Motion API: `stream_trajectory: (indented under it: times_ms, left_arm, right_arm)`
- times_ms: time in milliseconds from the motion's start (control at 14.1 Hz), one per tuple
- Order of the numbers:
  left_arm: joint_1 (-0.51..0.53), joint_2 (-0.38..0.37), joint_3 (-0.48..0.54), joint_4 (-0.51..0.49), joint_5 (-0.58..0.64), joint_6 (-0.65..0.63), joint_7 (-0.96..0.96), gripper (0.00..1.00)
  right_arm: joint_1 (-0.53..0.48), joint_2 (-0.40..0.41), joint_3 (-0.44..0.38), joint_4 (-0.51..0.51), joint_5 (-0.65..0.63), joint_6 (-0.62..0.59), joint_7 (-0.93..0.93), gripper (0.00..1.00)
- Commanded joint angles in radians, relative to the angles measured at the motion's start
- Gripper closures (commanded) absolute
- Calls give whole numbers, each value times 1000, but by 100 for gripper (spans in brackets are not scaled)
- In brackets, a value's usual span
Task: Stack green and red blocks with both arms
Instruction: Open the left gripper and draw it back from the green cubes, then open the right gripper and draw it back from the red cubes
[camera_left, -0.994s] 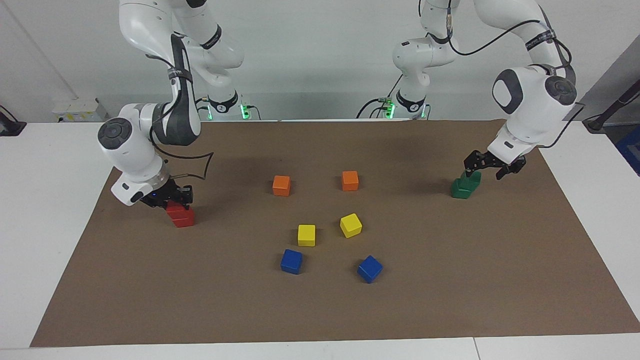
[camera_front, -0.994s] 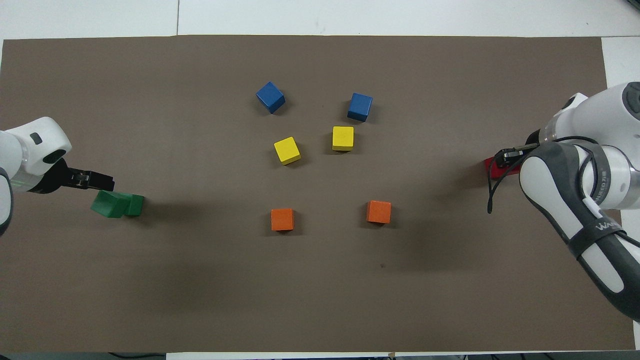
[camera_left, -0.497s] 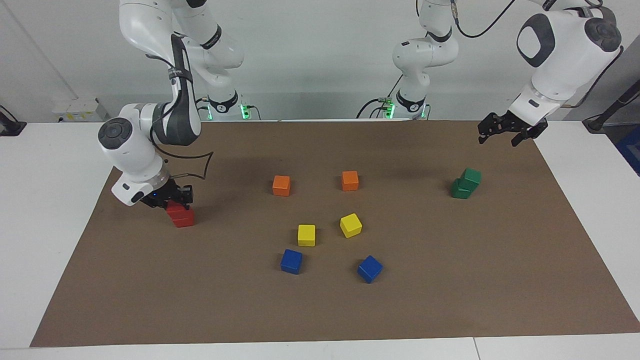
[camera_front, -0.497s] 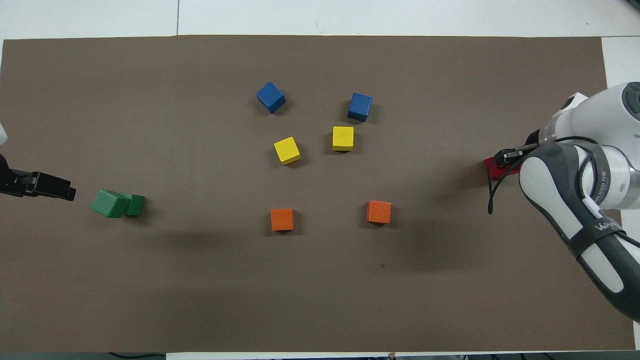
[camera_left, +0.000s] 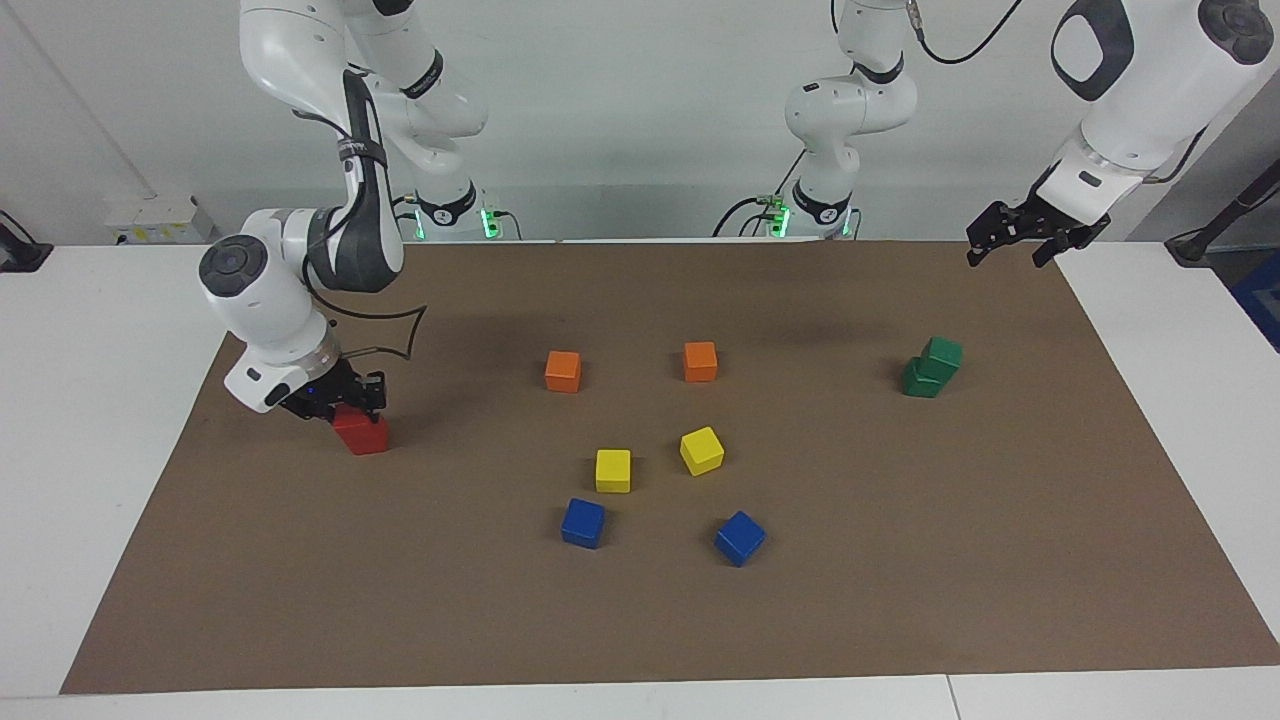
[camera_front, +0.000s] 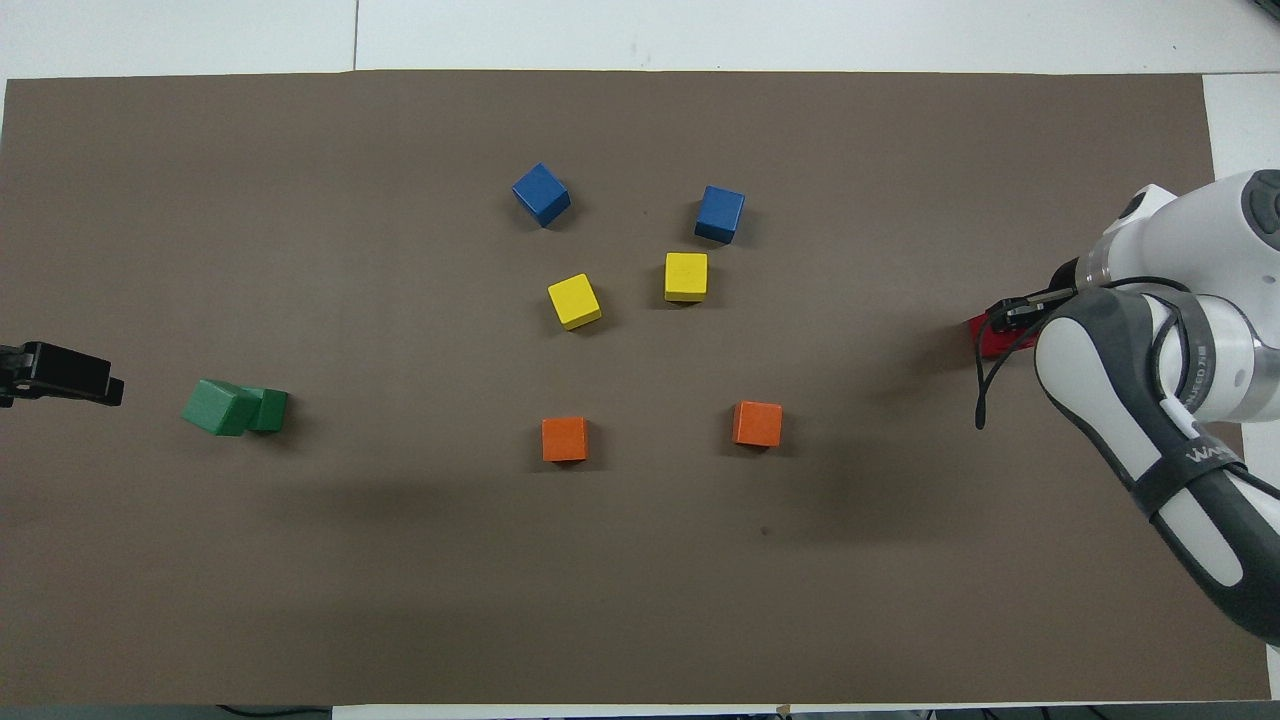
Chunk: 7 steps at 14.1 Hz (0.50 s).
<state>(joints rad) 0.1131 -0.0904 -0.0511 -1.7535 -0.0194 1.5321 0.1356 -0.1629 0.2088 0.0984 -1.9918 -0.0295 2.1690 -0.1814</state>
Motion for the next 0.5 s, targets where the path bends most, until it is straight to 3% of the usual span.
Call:
stream_trajectory:
  times_ms: [0, 71, 142, 213, 426]
  left_arm:
    - [-9, 62, -3, 95, -11, -18, -22, 0]
    - [-21, 93, -1, 142, -10, -30, -24, 0]
    - [-23, 127, -1, 179, -10, -30, -22, 0]
    - [-35, 147, -1, 196, -10, -21, -24, 0]
    - [-71, 137, 0, 184, 1, -18, -63, 0]
  right_arm:
    - [-7, -19, 4, -35, 11, 23, -26, 100]
    - [-6, -19, 4, -35, 13, 22, -21, 91]
    - [-6, -19, 4, -35, 11, 22, -18, 38]
    - [-7, -19, 4, -35, 13, 20, -17, 1]
    - [-7, -19, 4, -33, 11, 15, -17, 0]
